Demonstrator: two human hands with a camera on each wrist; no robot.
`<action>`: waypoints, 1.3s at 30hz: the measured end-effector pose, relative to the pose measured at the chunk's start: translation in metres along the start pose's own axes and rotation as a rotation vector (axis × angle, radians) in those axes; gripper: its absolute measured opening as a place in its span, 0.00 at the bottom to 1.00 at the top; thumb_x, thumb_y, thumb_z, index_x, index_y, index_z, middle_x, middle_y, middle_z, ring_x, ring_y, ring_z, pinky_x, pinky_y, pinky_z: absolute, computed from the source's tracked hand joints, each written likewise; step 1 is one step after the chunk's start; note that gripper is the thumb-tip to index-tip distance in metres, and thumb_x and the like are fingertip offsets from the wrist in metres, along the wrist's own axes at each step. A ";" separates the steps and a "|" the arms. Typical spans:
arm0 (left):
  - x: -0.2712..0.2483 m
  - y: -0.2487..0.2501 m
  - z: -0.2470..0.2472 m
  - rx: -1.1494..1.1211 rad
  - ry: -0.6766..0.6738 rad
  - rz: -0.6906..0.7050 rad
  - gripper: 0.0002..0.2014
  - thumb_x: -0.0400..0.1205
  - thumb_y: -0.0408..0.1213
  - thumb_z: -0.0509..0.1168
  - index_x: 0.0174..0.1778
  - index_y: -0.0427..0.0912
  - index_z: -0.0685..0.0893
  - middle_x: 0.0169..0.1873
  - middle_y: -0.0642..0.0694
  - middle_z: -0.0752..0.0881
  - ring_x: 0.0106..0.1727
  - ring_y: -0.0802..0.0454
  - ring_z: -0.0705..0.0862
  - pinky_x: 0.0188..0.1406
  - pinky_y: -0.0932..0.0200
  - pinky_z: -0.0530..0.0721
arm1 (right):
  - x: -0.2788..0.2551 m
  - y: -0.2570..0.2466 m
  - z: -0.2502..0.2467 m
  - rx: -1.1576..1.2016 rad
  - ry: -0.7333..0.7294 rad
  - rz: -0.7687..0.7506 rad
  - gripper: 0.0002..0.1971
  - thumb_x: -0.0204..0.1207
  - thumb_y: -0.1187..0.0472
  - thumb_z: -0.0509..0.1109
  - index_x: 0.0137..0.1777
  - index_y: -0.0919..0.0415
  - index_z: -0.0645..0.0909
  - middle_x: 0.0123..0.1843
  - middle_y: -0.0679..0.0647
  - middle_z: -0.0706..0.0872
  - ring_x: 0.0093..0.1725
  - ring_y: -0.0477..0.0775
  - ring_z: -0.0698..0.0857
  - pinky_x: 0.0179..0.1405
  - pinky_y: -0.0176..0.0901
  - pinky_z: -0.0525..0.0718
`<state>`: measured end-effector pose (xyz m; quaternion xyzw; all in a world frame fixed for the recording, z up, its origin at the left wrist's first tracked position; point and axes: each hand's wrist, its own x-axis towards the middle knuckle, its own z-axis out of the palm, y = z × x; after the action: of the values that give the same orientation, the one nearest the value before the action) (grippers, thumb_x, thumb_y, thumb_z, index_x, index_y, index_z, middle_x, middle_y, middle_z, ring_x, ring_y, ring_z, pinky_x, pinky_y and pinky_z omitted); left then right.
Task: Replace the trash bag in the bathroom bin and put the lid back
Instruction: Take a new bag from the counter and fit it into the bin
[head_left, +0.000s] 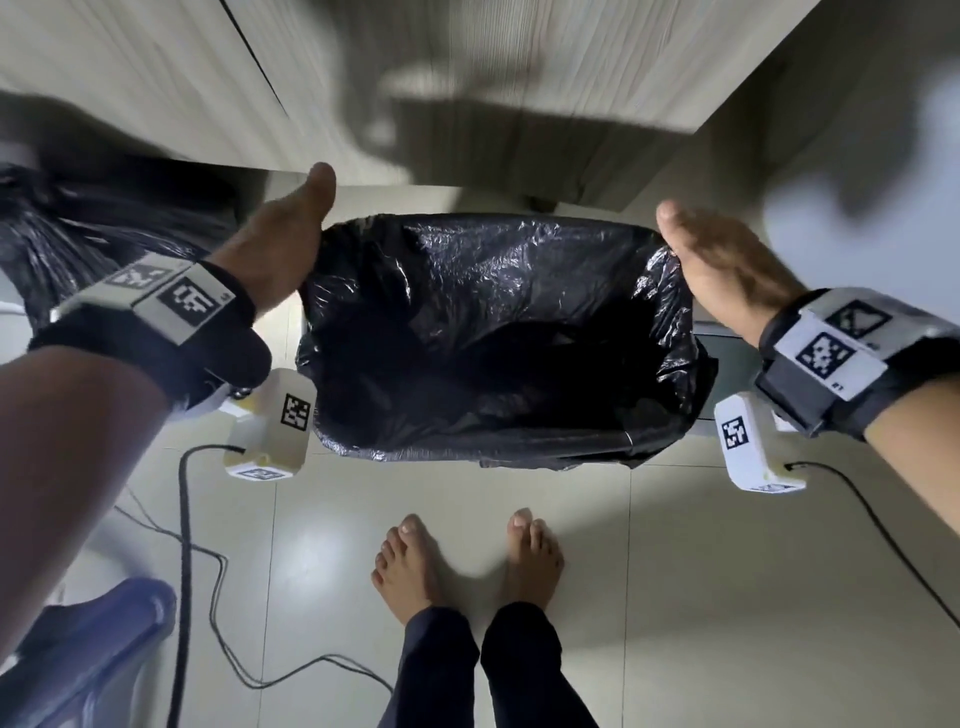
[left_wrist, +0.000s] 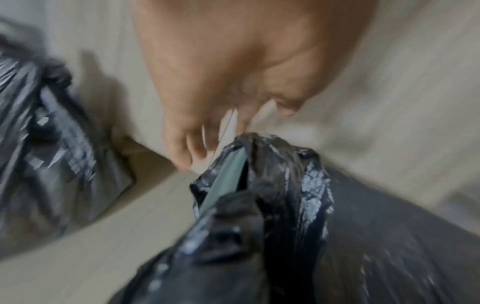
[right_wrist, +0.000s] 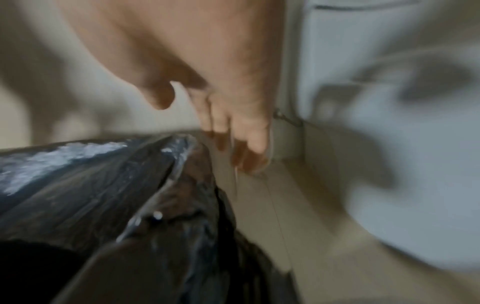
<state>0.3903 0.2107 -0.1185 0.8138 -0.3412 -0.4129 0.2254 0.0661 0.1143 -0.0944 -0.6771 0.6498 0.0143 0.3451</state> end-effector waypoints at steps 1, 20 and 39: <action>0.001 0.002 0.000 0.069 0.134 0.093 0.29 0.85 0.58 0.57 0.73 0.41 0.80 0.69 0.37 0.84 0.70 0.39 0.83 0.75 0.40 0.77 | -0.003 0.001 -0.005 -0.065 0.118 -0.098 0.23 0.82 0.40 0.58 0.63 0.56 0.80 0.64 0.56 0.85 0.60 0.59 0.84 0.57 0.43 0.77; -0.043 0.007 0.022 0.352 -0.194 0.418 0.24 0.71 0.44 0.82 0.61 0.47 0.85 0.54 0.52 0.86 0.61 0.50 0.86 0.62 0.58 0.80 | -0.024 0.012 0.017 -0.368 -0.044 -0.507 0.21 0.67 0.57 0.79 0.60 0.58 0.82 0.58 0.56 0.86 0.57 0.60 0.84 0.55 0.47 0.80; -0.033 -0.004 0.038 1.326 -0.529 0.370 0.69 0.56 0.83 0.66 0.84 0.68 0.28 0.90 0.51 0.43 0.90 0.37 0.42 0.87 0.35 0.41 | -0.019 0.016 0.036 -0.912 -0.320 -0.499 0.64 0.53 0.30 0.77 0.83 0.43 0.40 0.87 0.57 0.40 0.84 0.65 0.48 0.81 0.59 0.62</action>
<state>0.3460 0.2345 -0.1246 0.5814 -0.6939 -0.2577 -0.3378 0.0643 0.1495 -0.1203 -0.8811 0.3367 0.3153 0.1040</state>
